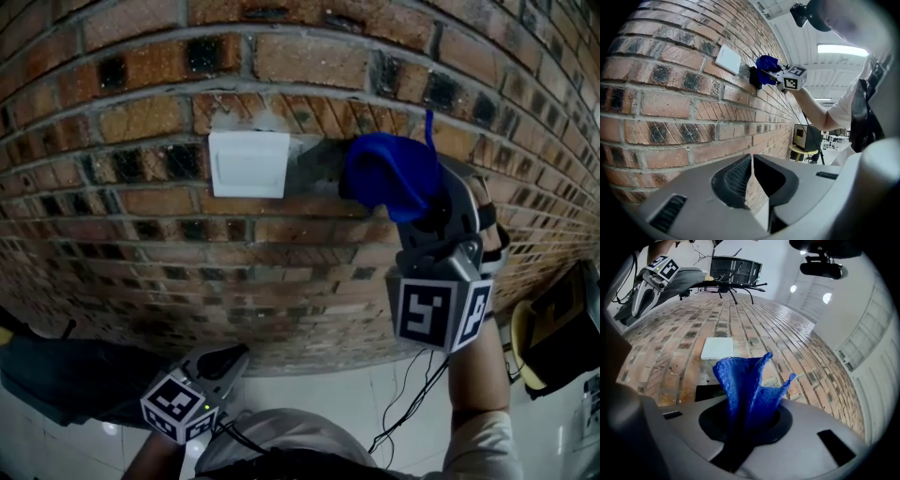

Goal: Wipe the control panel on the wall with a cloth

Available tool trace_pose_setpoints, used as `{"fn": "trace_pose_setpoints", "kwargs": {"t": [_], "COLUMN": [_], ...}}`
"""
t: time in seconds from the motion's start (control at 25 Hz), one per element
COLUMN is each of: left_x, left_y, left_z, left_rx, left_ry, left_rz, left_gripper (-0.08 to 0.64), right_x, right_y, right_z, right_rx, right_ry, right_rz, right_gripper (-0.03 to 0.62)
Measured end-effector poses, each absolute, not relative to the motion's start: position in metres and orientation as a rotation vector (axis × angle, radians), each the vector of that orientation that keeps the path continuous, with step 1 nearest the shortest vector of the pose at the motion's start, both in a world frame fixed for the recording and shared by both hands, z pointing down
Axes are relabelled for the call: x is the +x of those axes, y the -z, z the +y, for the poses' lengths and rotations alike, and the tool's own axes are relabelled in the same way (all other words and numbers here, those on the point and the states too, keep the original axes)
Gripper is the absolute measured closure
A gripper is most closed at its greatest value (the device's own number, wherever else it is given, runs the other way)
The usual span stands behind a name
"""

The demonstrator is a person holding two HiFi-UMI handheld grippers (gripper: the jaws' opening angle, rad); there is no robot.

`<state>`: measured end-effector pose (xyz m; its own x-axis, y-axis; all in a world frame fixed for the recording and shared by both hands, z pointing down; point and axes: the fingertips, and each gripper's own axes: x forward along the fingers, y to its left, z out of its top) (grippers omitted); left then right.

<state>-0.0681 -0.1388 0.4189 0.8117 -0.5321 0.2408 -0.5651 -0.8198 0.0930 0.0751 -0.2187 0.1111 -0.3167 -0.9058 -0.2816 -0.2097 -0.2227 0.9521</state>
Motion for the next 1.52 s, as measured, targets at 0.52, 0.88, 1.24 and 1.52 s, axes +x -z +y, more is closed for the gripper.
{"fn": "trace_pose_setpoints", "kwargs": {"t": [0.52,0.88,1.24,1.52], "left_x": [-0.070,-0.064,-0.064,-0.065], "left_y": [-0.420,-0.417,-0.407,-0.391], "left_z": [-0.140,-0.137,-0.138,-0.119], "left_rx": [2.829,2.839,2.800,2.738], "left_ry": [-0.340,-0.384,-0.366,-0.385], "left_rz": [-0.867,-0.867,-0.982,-1.189], "left_gripper": [0.555,0.555,0.555,0.555], "right_x": [0.073,0.076,0.082,0.125], "right_y": [-0.203,-0.249,-0.241,-0.288], "right_z": [-0.228,-0.243,-0.209,-0.151], "right_rx": [1.245,1.198,1.282,1.359], "right_ry": [1.519,1.433,1.313,1.028], "right_rz": [-1.433,-1.496,-1.820,-2.116], "right_gripper": [0.504,0.503,0.503,0.503]}}
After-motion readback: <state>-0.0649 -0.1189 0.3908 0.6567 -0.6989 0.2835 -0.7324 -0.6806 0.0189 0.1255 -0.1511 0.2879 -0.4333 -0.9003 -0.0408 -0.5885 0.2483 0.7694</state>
